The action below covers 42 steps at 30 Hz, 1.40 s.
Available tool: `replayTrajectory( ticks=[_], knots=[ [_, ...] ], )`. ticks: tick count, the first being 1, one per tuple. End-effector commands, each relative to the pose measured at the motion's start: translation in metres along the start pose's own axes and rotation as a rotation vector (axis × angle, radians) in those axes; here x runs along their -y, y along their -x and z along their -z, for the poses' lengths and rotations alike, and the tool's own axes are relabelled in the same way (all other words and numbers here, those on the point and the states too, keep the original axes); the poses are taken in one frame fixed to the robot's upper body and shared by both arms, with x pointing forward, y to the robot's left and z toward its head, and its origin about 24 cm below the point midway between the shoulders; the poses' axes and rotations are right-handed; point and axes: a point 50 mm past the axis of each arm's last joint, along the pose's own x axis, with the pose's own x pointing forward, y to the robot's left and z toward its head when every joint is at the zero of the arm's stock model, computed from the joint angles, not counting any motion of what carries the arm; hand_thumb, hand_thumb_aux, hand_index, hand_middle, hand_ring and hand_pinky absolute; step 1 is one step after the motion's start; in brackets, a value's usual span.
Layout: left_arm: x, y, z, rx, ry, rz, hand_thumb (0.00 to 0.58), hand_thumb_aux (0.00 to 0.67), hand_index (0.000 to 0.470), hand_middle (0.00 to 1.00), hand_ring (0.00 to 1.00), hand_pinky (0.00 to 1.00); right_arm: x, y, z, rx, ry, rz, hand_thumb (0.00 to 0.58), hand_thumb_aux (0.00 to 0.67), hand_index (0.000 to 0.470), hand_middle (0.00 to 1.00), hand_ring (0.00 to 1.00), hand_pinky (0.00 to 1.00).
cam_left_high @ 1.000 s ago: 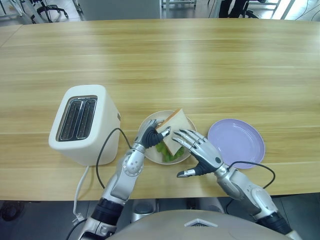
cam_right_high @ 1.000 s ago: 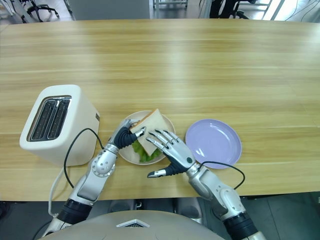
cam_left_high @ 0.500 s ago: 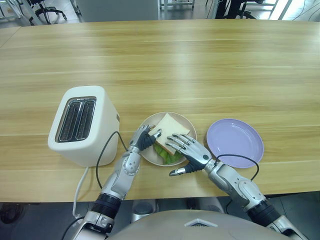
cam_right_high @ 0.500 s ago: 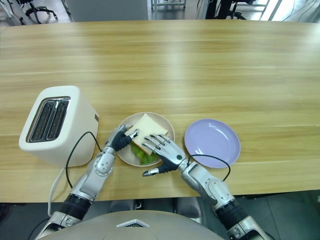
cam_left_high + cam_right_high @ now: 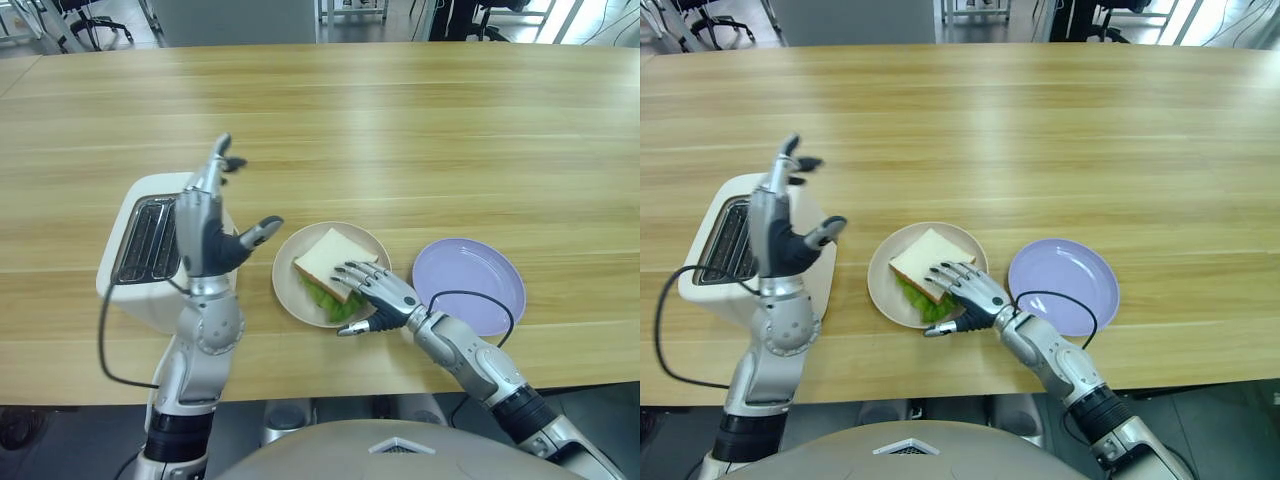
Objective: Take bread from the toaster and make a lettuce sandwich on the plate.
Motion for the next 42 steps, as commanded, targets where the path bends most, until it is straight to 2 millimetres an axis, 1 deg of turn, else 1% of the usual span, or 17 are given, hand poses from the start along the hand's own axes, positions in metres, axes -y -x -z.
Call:
replayTrajectory(
  ticks=[1,2,3,4,6,7,9,10,11,12,13,14,19,28,38,39,42],
  knots=[
    [-0.002,0.004,-0.012,0.023,0.185,0.012,0.000,0.000,0.000,0.00,0.00,0.00,0.023,0.000,0.005,-0.018,-0.271,0.157,0.000,0.000,0.000,0.00,0.00,0.00],
    [-0.001,0.006,-0.016,0.035,0.258,0.026,0.000,0.000,0.000,0.00,0.00,0.00,0.035,-0.001,0.002,0.016,-0.391,0.241,0.420,0.318,0.218,0.00,0.00,0.00],
    [0.002,0.009,-0.018,0.025,0.347,0.063,0.000,0.000,0.000,0.00,0.00,0.00,0.048,0.000,-0.001,0.049,-0.556,0.318,0.555,0.531,0.364,0.00,0.00,0.00],
    [0.003,0.011,-0.019,0.019,0.423,0.084,0.000,0.000,0.000,0.00,0.00,0.00,0.059,0.001,-0.004,0.095,-0.682,0.364,0.580,0.670,0.460,0.00,0.00,0.00],
    [0.005,0.016,-0.021,0.011,0.597,0.137,0.000,0.000,0.000,0.00,0.00,0.00,0.077,0.008,-0.009,0.208,-0.901,0.432,0.580,0.670,0.460,0.00,0.00,0.00],
    [0.005,0.018,-0.020,0.007,0.655,0.154,0.580,0.670,0.460,0.00,0.00,0.00,0.082,0.011,-0.010,0.253,-0.981,0.425,0.580,0.670,0.460,0.00,0.00,0.00],
    [0.005,0.024,-0.020,0.011,0.763,0.231,0.580,0.670,0.460,0.15,0.15,0.15,0.087,0.019,-0.015,0.337,-1.108,0.375,0.580,0.670,0.460,0.00,0.00,0.00],
    [0.005,0.027,-0.020,0.020,0.787,0.272,0.580,0.670,0.460,0.55,0.55,0.55,0.087,0.024,-0.018,0.378,-1.153,0.317,0.580,0.670,0.460,0.00,0.00,0.00],
    [0.005,0.031,-0.020,0.020,0.824,0.324,0.580,0.670,0.460,0.71,0.71,0.71,0.086,0.029,-0.019,0.399,-1.164,0.278,0.580,0.670,0.460,0.00,0.00,0.00],
    [0.005,0.034,-0.019,0.022,0.846,0.372,0.580,0.670,0.460,0.71,0.71,0.71,0.084,0.033,-0.020,0.408,-1.165,0.232,0.580,0.670,0.460,0.00,0.00,0.00],
    [0.005,0.038,-0.019,0.028,0.873,0.429,0.580,0.670,0.460,1.00,1.00,1.00,0.080,0.039,-0.022,0.425,-1.161,0.171,0.580,0.670,0.460,0.00,0.00,0.00],
    [0.004,0.043,-0.019,0.024,0.912,0.496,0.580,0.670,0.460,1.00,1.00,1.00,0.075,0.045,-0.024,0.438,-1.154,0.115,0.580,0.670,0.460,1.00,1.00,1.00],
    [0.002,0.078,-0.017,-0.009,0.963,0.913,0.580,0.670,0.460,1.00,1.00,1.00,0.049,0.074,-0.030,0.446,-1.056,-0.183,0.580,0.670,0.460,1.00,1.00,1.00],
    [0.021,0.140,0.022,-0.192,0.438,1.483,0.580,0.670,0.460,1.00,1.00,1.00,-0.005,0.087,-0.017,0.224,-0.639,-0.515,0.580,0.670,0.460,1.00,1.00,1.00],
    [0.071,0.156,0.050,-0.139,-0.052,1.569,0.580,0.670,0.460,1.00,1.00,1.00,-0.039,0.057,0.004,0.050,-0.251,-0.490,0.580,0.670,0.460,0.89,0.89,0.89],
    [0.076,0.158,0.051,-0.132,-0.070,1.584,0.580,0.670,0.460,1.00,1.00,1.00,-0.041,0.053,0.006,0.039,-0.213,-0.484,0.580,0.670,0.460,0.73,0.73,0.73],
    [0.089,0.149,0.057,-0.112,-0.148,1.541,0.580,0.670,0.460,1.00,1.00,1.00,-0.046,0.036,0.012,0.008,-0.096,-0.448,0.580,0.670,0.460,0.60,0.60,0.60]
  ],
)
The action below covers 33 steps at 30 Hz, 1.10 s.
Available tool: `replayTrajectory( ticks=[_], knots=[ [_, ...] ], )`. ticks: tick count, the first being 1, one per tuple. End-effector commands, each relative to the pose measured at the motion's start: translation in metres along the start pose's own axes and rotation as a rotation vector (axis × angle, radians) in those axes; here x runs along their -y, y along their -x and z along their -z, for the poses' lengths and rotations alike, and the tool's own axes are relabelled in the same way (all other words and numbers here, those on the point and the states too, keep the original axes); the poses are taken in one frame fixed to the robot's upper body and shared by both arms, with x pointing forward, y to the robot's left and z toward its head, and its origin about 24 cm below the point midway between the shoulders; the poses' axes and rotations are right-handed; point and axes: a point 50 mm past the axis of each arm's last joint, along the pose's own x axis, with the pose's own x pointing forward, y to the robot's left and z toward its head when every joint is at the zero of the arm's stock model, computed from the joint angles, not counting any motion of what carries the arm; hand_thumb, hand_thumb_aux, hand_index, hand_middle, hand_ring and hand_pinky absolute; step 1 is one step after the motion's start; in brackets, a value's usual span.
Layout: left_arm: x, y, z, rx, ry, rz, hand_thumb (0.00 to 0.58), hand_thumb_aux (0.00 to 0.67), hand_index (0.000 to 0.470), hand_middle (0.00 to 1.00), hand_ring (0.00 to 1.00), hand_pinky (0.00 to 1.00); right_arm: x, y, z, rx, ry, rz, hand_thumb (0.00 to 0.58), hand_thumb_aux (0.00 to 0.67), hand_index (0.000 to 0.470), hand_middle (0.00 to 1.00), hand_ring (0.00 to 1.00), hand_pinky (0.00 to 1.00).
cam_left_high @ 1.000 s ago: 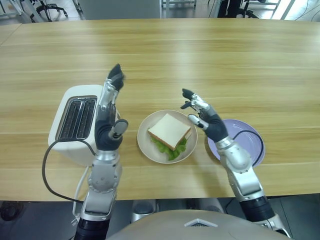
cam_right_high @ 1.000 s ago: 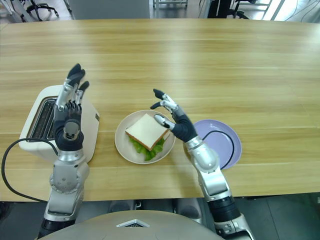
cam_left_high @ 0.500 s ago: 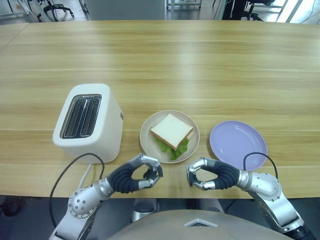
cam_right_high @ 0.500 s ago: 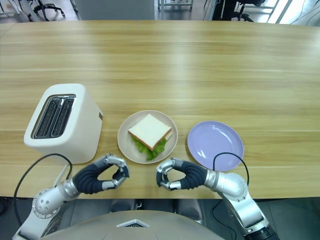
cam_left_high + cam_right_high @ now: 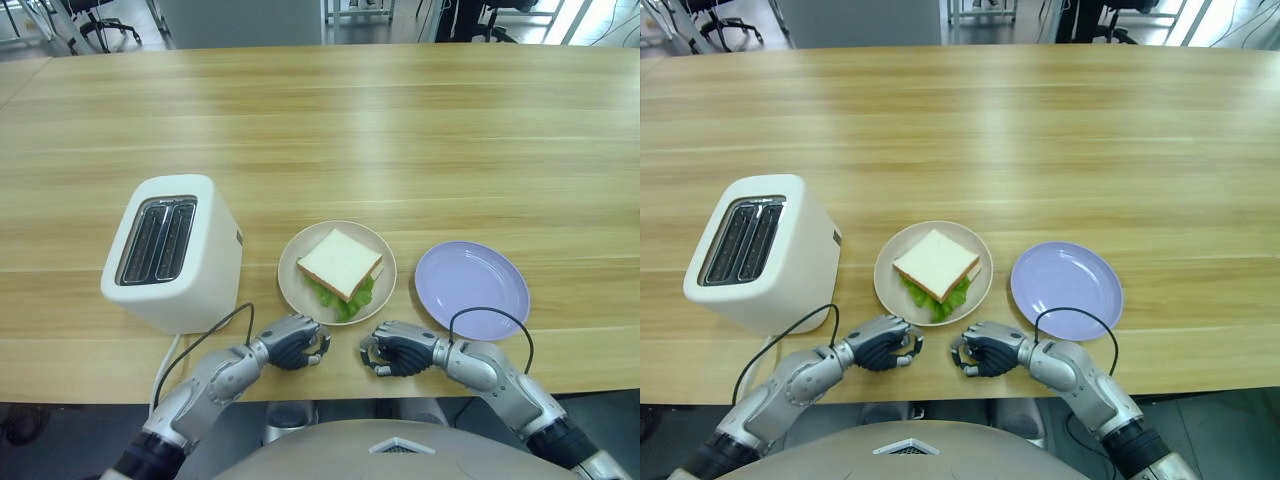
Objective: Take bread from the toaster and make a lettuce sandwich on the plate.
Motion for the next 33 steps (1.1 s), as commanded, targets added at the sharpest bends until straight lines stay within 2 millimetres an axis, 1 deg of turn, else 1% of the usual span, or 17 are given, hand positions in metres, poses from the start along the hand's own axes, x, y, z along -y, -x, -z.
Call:
replayTrajectory(
  ticks=[1,2,3,4,5,8,10,14,16,21,26,27,28,29,30,31,33],
  knots=[
    [0.014,-0.013,0.018,-0.136,-0.060,0.048,0.580,0.670,0.460,1.00,1.00,1.00,-0.009,-0.018,0.019,-0.122,0.120,-0.019,0.580,0.670,0.460,0.52,0.52,0.52],
    [0.007,-0.018,0.019,-0.148,-0.079,0.012,0.580,0.670,0.460,1.00,1.00,1.00,-0.004,-0.025,0.022,-0.138,0.160,0.013,0.580,0.670,0.460,0.44,0.44,0.44],
    [0.000,-0.023,0.020,-0.160,-0.098,-0.027,0.580,0.670,0.460,1.00,1.00,1.00,0.002,-0.032,0.023,-0.147,0.200,0.037,0.580,0.670,0.460,0.27,0.27,0.27],
    [-0.004,-0.026,0.021,-0.168,-0.112,-0.052,0.580,0.670,0.460,1.00,1.00,1.00,0.005,-0.036,0.024,-0.152,0.225,0.052,0.580,0.670,0.460,0.24,0.24,0.24],
    [-0.013,-0.030,0.023,-0.186,-0.135,-0.095,0.580,0.670,0.460,1.00,1.00,1.00,0.014,-0.043,0.024,-0.155,0.254,0.089,0.580,0.670,0.460,0.00,0.00,0.00],
    [-0.041,-0.042,0.028,-0.233,-0.217,-0.220,0.580,0.670,0.460,1.00,1.00,1.00,0.041,-0.063,0.026,-0.169,0.317,0.214,0.580,0.670,0.460,0.00,0.00,0.00],
    [-0.054,-0.046,0.029,-0.249,-0.254,-0.273,0.580,0.670,0.460,1.00,1.00,1.00,0.054,-0.071,0.028,-0.173,0.359,0.251,0.580,0.670,0.460,0.00,0.00,0.00],
    [-0.079,-0.050,0.031,-0.272,-0.300,-0.405,0.580,0.670,0.460,1.00,1.00,1.00,0.082,-0.078,0.033,-0.186,0.400,0.360,0.580,0.670,0.460,0.00,0.00,0.00],
    [-0.088,-0.050,0.032,-0.276,-0.300,-0.473,0.580,0.670,0.460,1.00,1.00,1.00,0.089,-0.078,0.035,-0.190,0.409,0.394,0.580,0.670,0.460,0.00,0.00,0.00],
    [-0.099,-0.035,0.022,-0.219,-0.251,-0.623,0.580,0.670,0.460,1.00,1.00,1.00,0.093,-0.066,0.027,-0.126,0.344,0.494,0.580,0.670,0.460,0.00,0.00,0.00],
    [-0.092,-0.003,0.000,-0.082,-0.072,-0.784,0.580,0.670,0.460,1.00,1.00,1.00,0.085,-0.032,0.008,0.006,0.129,0.595,0.580,0.670,0.460,0.00,0.00,0.00],
    [-0.090,0.005,-0.003,-0.064,-0.032,-0.811,0.580,0.670,0.460,0.95,0.95,0.95,0.083,-0.023,0.004,0.036,0.064,0.622,0.580,0.670,0.460,0.00,0.00,0.00],
    [-0.087,0.011,-0.008,-0.028,0.020,-0.839,0.580,0.670,0.460,0.48,0.48,0.48,0.081,-0.015,-0.001,0.066,0.003,0.646,0.580,0.670,0.460,0.00,0.00,0.00],
    [-0.087,0.020,-0.012,-0.002,0.086,-0.894,0.576,0.612,0.420,0.00,0.00,0.00,0.079,-0.006,-0.006,0.102,-0.065,0.684,0.580,0.670,0.460,0.00,0.00,0.00],
    [-0.086,0.028,-0.016,0.031,0.171,-0.947,0.576,0.612,0.420,0.00,0.00,0.00,0.076,0.004,-0.011,0.133,-0.151,0.712,0.580,0.670,0.460,0.00,0.00,0.00],
    [-0.085,0.036,-0.020,0.071,0.250,-0.994,0.000,0.000,0.000,0.00,0.00,0.00,0.074,0.012,-0.015,0.169,-0.229,0.754,0.580,0.670,0.460,0.00,0.00,0.00],
    [-0.080,0.047,-0.030,0.171,0.407,-1.047,0.000,0.000,0.000,0.00,0.00,0.00,0.071,0.027,-0.019,0.203,-0.374,0.818,0.580,0.670,0.460,0.00,0.00,0.00]
  ],
)
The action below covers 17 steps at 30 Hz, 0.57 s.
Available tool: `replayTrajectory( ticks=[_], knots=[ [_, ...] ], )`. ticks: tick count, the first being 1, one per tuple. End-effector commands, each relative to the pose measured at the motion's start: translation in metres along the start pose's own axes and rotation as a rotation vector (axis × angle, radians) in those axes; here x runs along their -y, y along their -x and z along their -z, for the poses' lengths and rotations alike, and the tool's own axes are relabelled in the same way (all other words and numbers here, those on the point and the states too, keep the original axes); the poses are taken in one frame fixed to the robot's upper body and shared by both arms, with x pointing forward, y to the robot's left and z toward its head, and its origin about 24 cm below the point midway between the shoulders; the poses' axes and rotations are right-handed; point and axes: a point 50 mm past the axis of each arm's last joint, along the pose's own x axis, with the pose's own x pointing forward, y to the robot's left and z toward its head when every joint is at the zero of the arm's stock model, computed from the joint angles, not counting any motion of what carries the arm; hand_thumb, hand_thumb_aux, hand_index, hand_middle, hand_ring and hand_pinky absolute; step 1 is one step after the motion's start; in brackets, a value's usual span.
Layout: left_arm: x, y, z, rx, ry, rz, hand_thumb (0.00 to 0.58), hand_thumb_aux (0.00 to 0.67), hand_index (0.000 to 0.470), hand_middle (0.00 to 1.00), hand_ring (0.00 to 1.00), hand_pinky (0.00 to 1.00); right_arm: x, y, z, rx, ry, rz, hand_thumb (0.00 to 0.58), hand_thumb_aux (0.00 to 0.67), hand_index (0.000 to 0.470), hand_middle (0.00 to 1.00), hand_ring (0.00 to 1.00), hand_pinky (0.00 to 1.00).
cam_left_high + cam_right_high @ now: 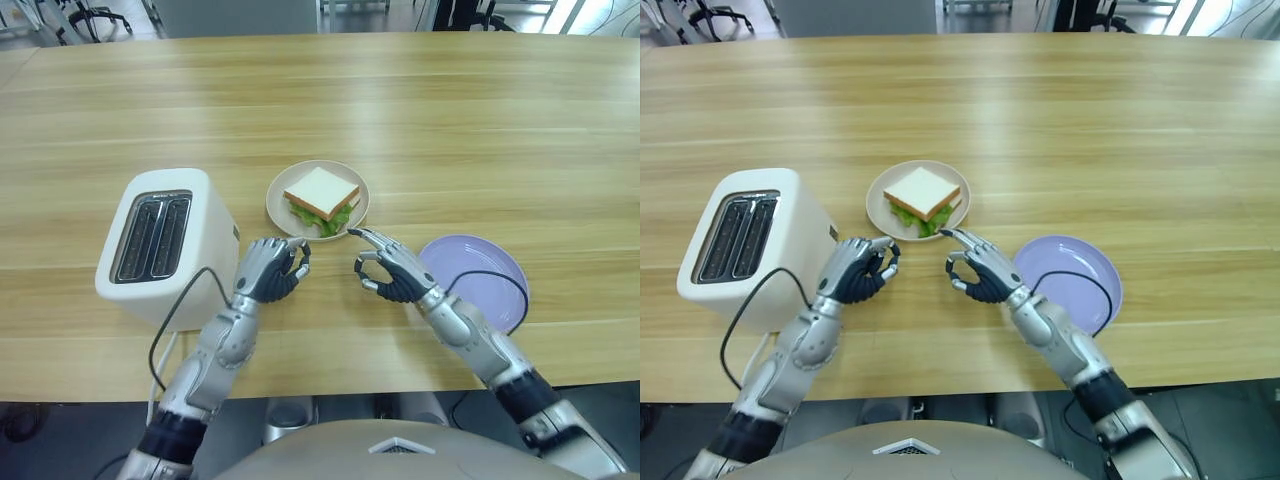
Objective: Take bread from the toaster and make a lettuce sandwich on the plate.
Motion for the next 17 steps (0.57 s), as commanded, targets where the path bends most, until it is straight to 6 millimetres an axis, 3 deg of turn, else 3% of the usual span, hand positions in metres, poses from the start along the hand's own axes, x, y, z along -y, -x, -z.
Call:
replayTrajectory(
  ticks=[1,2,5,8,17],
  knots=[
    [-0.013,0.014,-0.021,0.076,0.323,-0.118,0.000,0.000,0.000,0.00,0.00,0.00,0.018,0.019,-0.014,0.014,-0.259,0.142,0.474,0.384,0.263,0.00,0.00,0.00],
    [-0.014,0.019,-0.024,0.085,0.400,-0.136,0.000,0.000,0.000,0.00,0.00,0.00,0.019,0.026,-0.015,0.004,-0.321,0.171,0.000,0.000,0.000,0.00,0.00,0.00],
    [-0.009,0.036,-0.026,0.077,0.549,-0.145,0.000,0.000,0.000,0.00,0.00,0.00,0.018,0.044,-0.014,-0.024,-0.461,0.240,0.000,0.000,0.000,0.00,0.00,0.00],
    [0.000,0.052,-0.025,0.046,0.642,-0.124,0.000,0.000,0.000,0.00,0.00,0.00,0.010,0.061,-0.013,-0.058,-0.475,0.252,0.000,0.000,0.000,0.00,0.00,0.00],
    [0.023,0.073,-0.022,0.015,0.594,0.020,0.000,0.000,0.000,0.00,0.00,0.00,-0.004,0.084,-0.014,-0.089,-0.501,0.283,0.000,0.000,0.000,0.00,0.00,0.00]
  ],
)
